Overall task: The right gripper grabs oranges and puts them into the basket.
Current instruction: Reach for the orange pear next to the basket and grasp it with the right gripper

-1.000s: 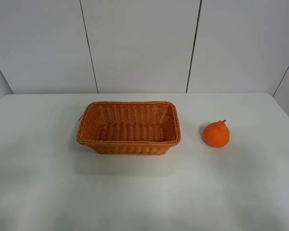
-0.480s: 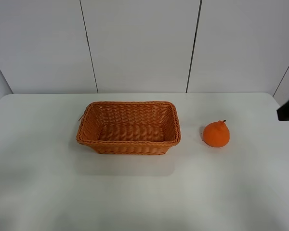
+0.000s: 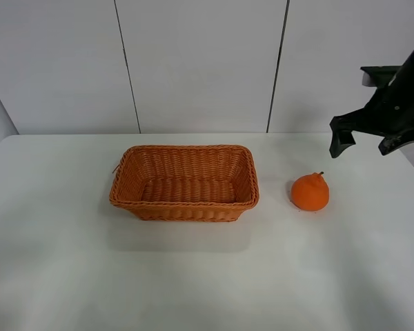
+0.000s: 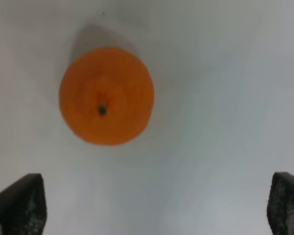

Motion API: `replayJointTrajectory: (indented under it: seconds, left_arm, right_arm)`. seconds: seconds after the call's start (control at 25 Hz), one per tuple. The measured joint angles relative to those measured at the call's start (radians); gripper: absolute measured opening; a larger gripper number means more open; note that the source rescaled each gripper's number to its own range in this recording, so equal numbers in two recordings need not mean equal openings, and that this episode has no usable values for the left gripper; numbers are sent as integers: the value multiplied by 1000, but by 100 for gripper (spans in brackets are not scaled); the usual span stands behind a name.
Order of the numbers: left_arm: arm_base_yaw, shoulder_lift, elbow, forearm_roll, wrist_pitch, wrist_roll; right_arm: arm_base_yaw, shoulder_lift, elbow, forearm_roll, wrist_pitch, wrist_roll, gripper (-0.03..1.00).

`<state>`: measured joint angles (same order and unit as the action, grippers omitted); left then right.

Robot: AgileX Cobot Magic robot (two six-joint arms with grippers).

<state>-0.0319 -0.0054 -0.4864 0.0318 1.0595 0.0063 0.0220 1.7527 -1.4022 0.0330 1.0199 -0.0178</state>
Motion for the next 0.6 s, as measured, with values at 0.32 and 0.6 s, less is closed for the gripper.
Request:
replayJointTrajectory:
  seconds: [0.32, 0.6]
  left_arm:
    - [0, 0, 0, 0, 0, 0]
    - [0, 0, 0, 0, 0, 0]
  right_arm:
    - [3, 155, -130, 78, 74, -56, 100]
    - [88, 155, -135, 55, 58, -66, 100]
